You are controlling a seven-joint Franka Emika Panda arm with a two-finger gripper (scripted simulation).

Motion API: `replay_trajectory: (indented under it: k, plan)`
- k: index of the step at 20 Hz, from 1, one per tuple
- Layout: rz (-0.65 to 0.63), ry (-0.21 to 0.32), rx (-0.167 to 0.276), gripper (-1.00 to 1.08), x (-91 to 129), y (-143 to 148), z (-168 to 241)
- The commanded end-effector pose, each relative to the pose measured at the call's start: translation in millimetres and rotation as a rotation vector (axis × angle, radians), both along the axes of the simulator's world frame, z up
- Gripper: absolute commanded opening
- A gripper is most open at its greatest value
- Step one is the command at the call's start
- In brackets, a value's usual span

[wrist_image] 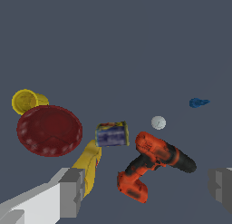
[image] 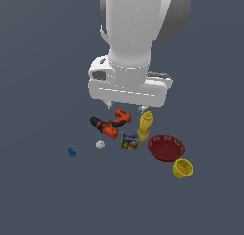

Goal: Pick up a designated object from a clutter of objects.

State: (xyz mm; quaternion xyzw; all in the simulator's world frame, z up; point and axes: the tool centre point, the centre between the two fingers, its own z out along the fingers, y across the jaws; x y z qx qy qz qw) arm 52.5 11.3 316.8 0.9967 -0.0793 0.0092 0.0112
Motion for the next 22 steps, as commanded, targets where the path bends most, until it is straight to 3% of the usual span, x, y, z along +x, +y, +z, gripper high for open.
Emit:
replay_trajectory:
  k: [1, 12, 22]
  plan:
    - [-0.032, 0.000, -0.001, 1.00, 15, 16, -12]
    - [-0.190, -0.001, 0.003, 1.00, 72, 97, -77]
    - [-0.337, 0.003, 0.015, 1.00, 101, 178, -151]
